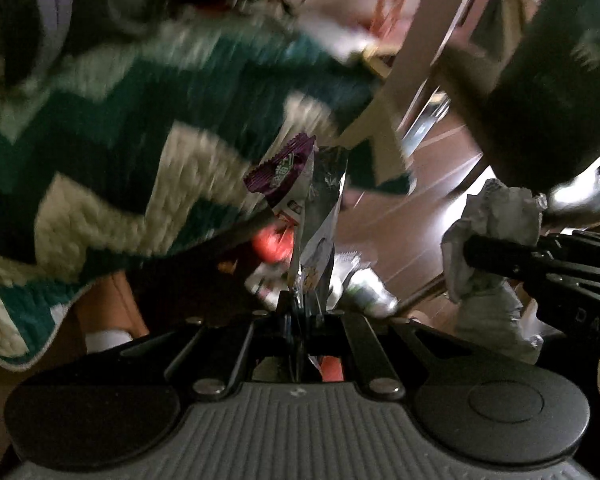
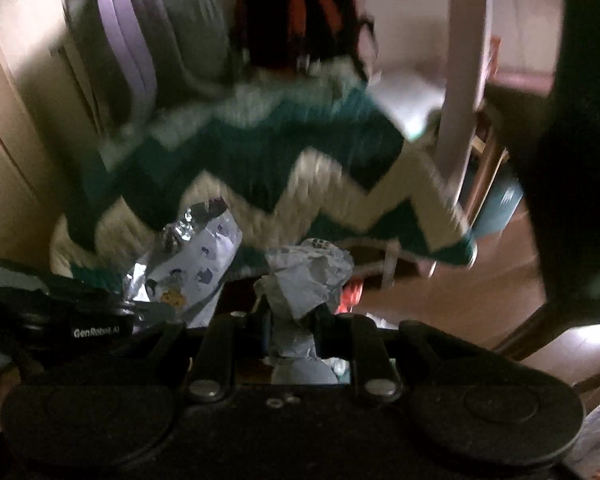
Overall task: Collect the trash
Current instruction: 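Carry the foil wrapper and crumpled foil over the green wastebasket with both tools, then open both tools to drop the foil pieces into the wastebasket, then move both tools back down toward the trash pile under the quilt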
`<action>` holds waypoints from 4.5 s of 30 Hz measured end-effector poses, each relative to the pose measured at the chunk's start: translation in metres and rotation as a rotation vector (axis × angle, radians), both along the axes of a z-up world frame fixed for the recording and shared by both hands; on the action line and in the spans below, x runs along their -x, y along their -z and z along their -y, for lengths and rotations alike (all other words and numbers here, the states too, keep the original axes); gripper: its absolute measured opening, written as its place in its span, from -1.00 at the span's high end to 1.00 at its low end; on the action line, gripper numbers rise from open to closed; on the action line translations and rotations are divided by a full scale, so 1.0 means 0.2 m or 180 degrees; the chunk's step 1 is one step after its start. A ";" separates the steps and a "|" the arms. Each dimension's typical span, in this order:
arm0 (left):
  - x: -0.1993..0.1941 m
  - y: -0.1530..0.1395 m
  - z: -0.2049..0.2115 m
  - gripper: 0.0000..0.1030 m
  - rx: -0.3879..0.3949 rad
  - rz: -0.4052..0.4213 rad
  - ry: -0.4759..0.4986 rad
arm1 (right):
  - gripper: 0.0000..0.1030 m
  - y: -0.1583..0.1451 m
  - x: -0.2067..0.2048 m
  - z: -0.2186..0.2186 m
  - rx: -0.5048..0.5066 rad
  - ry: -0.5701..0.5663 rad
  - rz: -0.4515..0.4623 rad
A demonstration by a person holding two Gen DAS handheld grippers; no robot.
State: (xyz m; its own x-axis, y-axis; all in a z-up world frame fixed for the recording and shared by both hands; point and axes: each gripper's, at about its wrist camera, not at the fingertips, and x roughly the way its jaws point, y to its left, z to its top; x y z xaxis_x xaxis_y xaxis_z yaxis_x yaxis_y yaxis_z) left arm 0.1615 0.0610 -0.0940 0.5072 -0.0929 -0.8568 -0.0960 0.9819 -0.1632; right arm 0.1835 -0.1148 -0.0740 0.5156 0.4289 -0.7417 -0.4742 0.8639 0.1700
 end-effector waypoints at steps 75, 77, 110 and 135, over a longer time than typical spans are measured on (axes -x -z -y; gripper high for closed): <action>-1.13 -1.30 1.61 -0.03 -0.0072 0.1067 0.1110 | -0.01 -1.15 -0.84 1.55 -0.0102 0.1437 0.0987; -1.07 -1.34 1.57 -0.03 -0.0046 0.1100 0.1096 | -0.02 -1.19 -0.77 1.52 -0.0082 0.1355 0.1031; -0.08 -0.99 0.25 -0.04 -0.0159 0.0899 0.0330 | -0.05 -0.83 -0.08 0.32 -0.0252 0.0025 0.0501; -0.42 0.61 -0.15 -0.64 0.0221 -0.0292 -0.0240 | -0.05 0.80 -0.56 -0.08 0.0444 0.0137 -0.1175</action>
State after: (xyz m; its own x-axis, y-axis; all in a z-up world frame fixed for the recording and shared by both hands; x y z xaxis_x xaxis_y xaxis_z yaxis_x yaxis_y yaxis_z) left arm 0.2449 0.0914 -0.2157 0.4349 -0.1182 -0.8927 -0.1868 0.9580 -0.2178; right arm 0.2953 -0.0993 -0.2347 0.2186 0.2948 -0.9302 -0.3659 0.9085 0.2019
